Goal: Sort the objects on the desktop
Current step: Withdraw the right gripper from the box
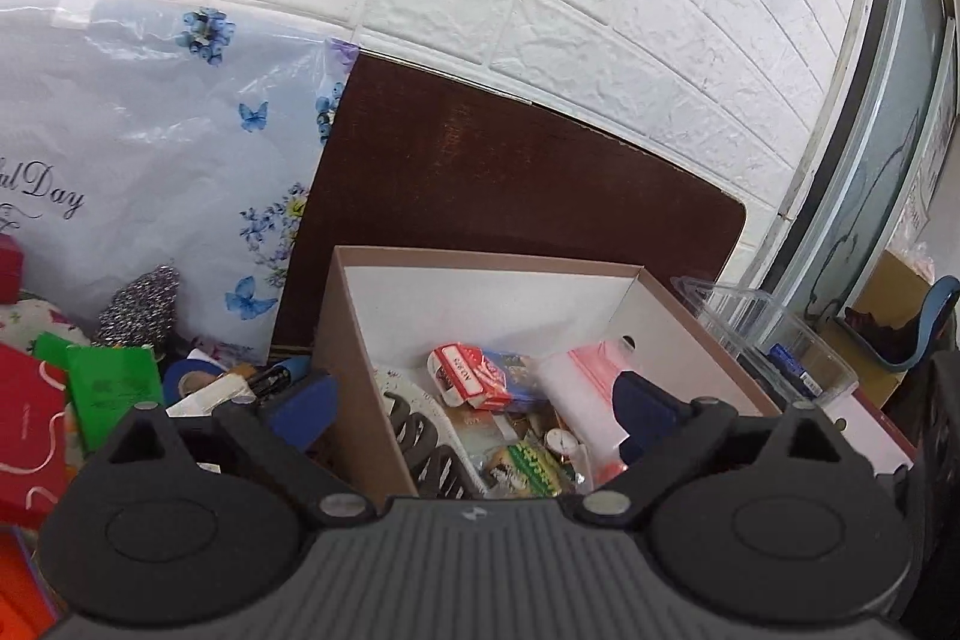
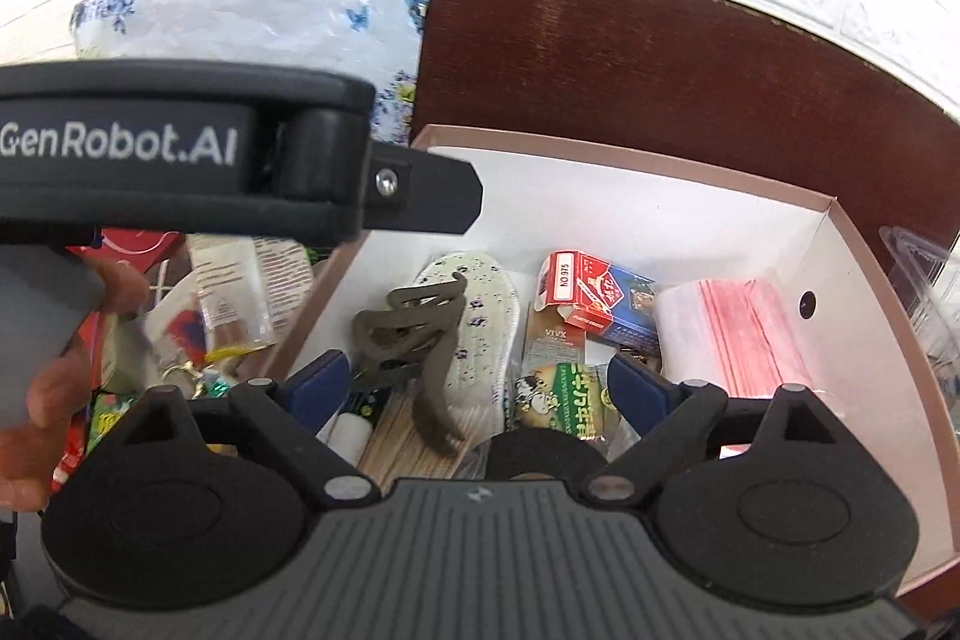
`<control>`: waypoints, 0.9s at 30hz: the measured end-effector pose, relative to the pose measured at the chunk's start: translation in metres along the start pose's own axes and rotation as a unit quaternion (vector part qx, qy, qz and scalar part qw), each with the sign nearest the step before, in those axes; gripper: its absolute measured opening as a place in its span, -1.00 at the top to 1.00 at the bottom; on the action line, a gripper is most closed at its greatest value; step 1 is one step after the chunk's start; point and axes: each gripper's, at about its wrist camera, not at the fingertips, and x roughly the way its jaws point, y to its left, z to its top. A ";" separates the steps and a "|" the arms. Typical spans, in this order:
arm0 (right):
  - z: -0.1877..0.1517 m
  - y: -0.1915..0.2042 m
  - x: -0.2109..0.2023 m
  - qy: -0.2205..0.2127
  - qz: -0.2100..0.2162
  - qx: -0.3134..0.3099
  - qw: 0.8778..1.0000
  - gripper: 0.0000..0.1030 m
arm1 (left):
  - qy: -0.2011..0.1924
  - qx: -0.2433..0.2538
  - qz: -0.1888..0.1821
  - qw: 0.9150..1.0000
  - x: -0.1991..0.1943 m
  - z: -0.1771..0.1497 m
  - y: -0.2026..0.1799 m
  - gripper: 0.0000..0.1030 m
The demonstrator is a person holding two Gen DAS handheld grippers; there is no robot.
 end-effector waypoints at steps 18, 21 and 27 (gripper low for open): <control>-0.077 0.024 -0.097 -0.051 -0.057 0.015 0.997 -0.83 | 0.029 -0.027 0.065 0.997 -0.087 -0.078 -0.035 -1.00; -0.101 0.025 -0.116 -0.060 -0.082 0.024 0.995 -0.89 | 0.052 -0.024 0.090 0.994 -0.094 -0.101 -0.046 -1.00; -0.144 0.021 -0.148 -0.065 -0.117 0.071 0.988 -0.90 | 0.051 0.005 0.109 0.993 -0.110 -0.128 -0.070 -1.00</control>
